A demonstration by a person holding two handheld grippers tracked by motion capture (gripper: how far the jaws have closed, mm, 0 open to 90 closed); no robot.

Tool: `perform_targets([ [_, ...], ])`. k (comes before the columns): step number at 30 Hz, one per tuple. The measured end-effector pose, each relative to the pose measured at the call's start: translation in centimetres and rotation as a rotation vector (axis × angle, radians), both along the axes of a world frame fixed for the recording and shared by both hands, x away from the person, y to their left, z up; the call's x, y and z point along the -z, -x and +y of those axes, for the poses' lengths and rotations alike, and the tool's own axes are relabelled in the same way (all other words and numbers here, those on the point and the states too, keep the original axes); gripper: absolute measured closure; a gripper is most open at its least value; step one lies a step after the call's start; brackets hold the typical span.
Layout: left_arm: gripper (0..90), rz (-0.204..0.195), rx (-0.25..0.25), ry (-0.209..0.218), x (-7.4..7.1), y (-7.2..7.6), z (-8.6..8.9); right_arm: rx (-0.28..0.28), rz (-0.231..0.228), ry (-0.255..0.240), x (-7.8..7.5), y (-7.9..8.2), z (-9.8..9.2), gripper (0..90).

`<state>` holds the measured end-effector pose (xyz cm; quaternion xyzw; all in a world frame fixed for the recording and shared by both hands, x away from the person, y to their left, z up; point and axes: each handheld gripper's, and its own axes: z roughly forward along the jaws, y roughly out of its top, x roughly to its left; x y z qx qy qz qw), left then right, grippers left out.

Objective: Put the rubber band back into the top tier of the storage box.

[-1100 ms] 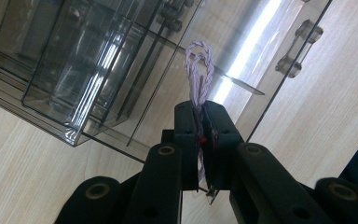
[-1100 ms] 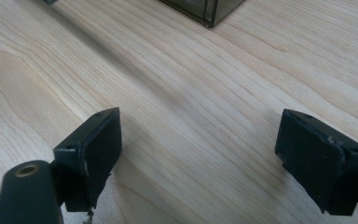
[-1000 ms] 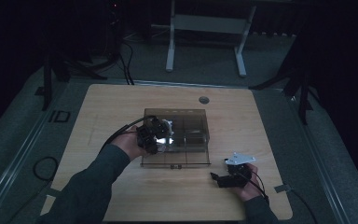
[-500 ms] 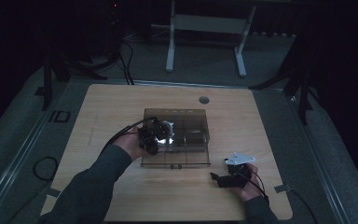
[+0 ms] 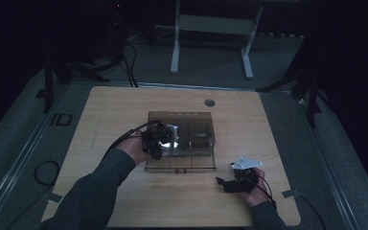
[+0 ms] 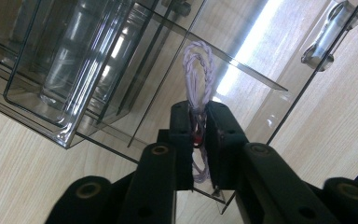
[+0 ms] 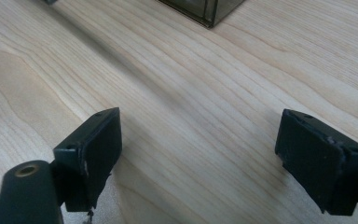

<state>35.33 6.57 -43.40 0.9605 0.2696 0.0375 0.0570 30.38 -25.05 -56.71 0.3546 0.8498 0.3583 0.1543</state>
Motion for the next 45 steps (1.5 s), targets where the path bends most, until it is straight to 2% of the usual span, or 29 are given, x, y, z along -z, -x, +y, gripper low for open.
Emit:
perform_targets([
  [10,69.0,0.0,-0.004,0.003,0.0,0.0,0.0,-0.001,0.0,0.0,0.0,0.0,0.0,14.9],
  [17,60.7,-0.004,-0.018,0.025,-0.4,0.0,0.1,0.0,0.0,0.0,0.0,0.0,0.0,14.9],
  [38,59.8,-0.018,0.013,0.054,-0.8,0.5,-0.1,0.0,0.0,0.0,0.0,0.0,0.0,14.9],
  [45,59.8,-0.031,0.022,0.084,-1.2,0.8,-0.3,0.0,0.001,0.0,0.0,0.0,0.0,14.9],
])
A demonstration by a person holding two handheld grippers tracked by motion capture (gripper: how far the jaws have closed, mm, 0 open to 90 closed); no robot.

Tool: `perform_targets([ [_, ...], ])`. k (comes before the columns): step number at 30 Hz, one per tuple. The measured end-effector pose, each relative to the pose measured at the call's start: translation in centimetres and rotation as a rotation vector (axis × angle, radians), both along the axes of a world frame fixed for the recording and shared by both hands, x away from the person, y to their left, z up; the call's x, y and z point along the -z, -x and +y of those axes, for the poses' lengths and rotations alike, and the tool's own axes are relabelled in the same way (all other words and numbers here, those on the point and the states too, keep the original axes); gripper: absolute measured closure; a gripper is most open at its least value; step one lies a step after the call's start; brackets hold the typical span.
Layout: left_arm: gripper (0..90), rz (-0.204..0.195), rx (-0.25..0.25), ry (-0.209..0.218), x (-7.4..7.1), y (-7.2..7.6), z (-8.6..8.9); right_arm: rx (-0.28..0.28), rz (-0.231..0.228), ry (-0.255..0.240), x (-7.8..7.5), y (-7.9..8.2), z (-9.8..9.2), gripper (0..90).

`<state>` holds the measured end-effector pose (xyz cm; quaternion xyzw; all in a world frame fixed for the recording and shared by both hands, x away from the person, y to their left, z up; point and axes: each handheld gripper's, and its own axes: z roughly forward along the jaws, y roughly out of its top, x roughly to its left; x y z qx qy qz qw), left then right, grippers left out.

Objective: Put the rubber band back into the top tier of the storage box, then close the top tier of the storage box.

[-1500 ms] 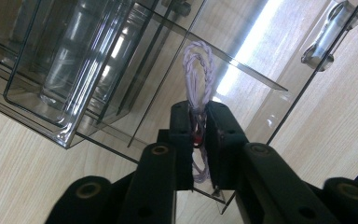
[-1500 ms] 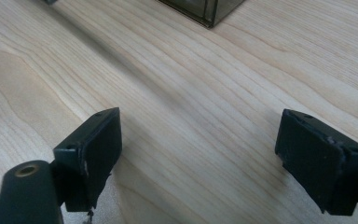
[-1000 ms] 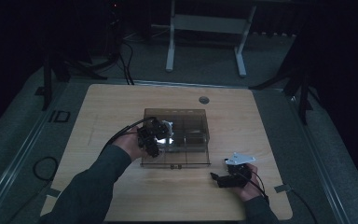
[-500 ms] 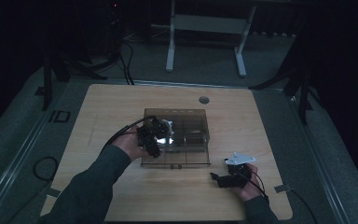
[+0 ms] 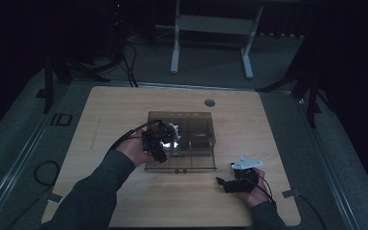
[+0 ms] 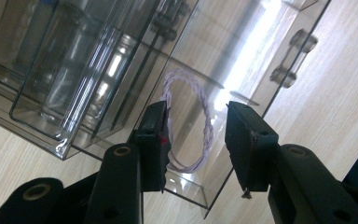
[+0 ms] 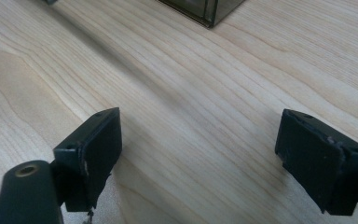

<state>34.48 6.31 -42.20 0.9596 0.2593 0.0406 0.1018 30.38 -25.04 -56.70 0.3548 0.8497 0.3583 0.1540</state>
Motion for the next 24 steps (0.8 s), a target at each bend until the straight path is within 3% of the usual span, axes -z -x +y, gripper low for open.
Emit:
perform_targets([
  [10,59.9,-0.025,0.007,0.018,-0.4,0.4,0.0,0.0,0.0,0.0,0.0,0.0,0.0,14.9],
  [24,62.3,-0.051,0.057,0.03,-0.6,1.8,-0.8,-0.002,0.0,0.0,0.0,0.0,0.0,14.9],
])
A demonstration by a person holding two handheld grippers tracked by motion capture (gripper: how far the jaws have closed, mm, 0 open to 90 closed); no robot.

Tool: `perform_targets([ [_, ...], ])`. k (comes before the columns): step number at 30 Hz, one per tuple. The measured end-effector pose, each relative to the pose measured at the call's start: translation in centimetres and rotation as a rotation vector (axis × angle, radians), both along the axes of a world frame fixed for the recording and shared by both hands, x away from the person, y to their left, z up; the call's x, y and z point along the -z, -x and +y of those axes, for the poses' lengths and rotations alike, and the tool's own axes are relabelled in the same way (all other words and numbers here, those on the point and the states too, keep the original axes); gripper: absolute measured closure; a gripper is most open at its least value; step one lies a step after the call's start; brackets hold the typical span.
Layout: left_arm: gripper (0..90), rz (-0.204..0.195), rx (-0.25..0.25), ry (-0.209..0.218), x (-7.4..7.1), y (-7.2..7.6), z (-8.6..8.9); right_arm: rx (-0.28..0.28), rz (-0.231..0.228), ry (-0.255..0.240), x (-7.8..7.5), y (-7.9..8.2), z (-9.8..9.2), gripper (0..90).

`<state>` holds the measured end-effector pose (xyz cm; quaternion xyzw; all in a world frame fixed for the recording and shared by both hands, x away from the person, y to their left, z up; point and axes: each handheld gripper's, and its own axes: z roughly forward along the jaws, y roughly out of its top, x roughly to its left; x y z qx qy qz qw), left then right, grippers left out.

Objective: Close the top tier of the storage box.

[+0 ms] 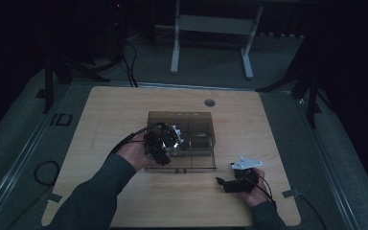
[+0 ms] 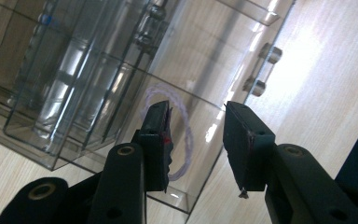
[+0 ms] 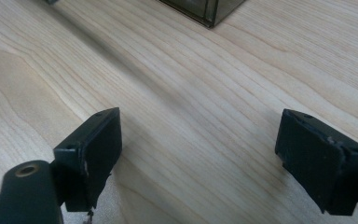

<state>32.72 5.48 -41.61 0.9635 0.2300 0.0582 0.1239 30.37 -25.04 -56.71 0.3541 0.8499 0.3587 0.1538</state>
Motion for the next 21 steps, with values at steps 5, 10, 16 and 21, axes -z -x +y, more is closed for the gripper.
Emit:
perform_targets([
  [5,64.4,-0.015,0.025,-0.002,0.0,0.8,-0.4,0.0,0.001,0.001,0.0,0.0,0.0,14.9],
  [10,68.0,-0.03,0.04,-0.01,0.0,1.4,-0.7,0.0,0.002,0.0,0.0,0.0,0.0,14.9],
  [16,70.4,-0.016,0.031,0.058,0.2,1.6,-0.3,0.001,0.003,0.0,0.0,0.0,0.0,14.9],
  [21,71.5,-0.013,0.019,0.069,0.8,1.7,0.1,0.001,0.003,0.0,0.0,0.0,0.0,14.9],
])
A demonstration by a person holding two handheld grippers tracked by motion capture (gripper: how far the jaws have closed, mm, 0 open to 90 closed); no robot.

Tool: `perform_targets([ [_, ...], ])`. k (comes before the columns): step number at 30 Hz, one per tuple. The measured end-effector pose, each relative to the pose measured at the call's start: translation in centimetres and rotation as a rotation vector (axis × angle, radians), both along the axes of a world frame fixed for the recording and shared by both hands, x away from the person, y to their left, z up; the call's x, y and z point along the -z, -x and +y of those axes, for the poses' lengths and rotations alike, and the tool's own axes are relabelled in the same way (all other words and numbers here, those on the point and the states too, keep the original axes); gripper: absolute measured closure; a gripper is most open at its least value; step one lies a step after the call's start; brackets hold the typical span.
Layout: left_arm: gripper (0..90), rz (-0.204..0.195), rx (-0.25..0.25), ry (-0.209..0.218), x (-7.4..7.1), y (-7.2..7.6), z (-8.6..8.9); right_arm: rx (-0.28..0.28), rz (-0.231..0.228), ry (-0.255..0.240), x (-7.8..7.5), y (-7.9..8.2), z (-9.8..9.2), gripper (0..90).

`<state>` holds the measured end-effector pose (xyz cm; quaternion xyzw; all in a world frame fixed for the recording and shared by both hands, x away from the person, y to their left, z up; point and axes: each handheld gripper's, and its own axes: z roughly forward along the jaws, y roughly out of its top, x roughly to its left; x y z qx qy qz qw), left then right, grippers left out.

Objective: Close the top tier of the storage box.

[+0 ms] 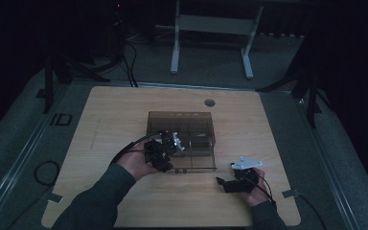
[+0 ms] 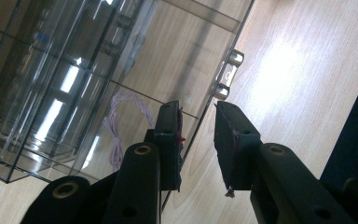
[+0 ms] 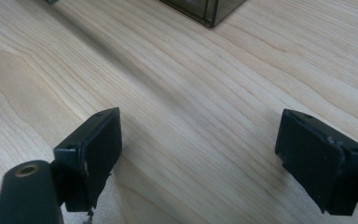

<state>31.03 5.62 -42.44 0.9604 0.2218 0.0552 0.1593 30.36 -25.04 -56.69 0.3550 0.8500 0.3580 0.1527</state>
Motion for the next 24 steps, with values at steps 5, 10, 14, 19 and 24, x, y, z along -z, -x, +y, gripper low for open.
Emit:
perform_targets([
  [5,74.8,-0.013,-0.009,0.028,0.2,0.2,0.3,0.0,0.0,0.0,0.0,0.0,0.0,14.9],
  [10,80.7,-0.023,-0.012,0.041,0.5,0.5,0.2,0.0,0.0,0.0,0.0,0.0,0.0,14.9],
  [14,85.9,-0.016,-0.013,0.04,0.8,0.5,0.1,0.0,0.0,0.0,0.0,0.0,0.0,14.9],
  [19,89.5,-0.019,-0.008,0.032,1.4,0.8,0.0,0.0,-0.001,0.0,0.0,0.0,0.0,14.9],
  [24,89.9,-0.023,-0.006,0.031,1.7,0.9,-0.2,0.0,0.0,0.0,0.0,0.0,0.0,14.9],
])
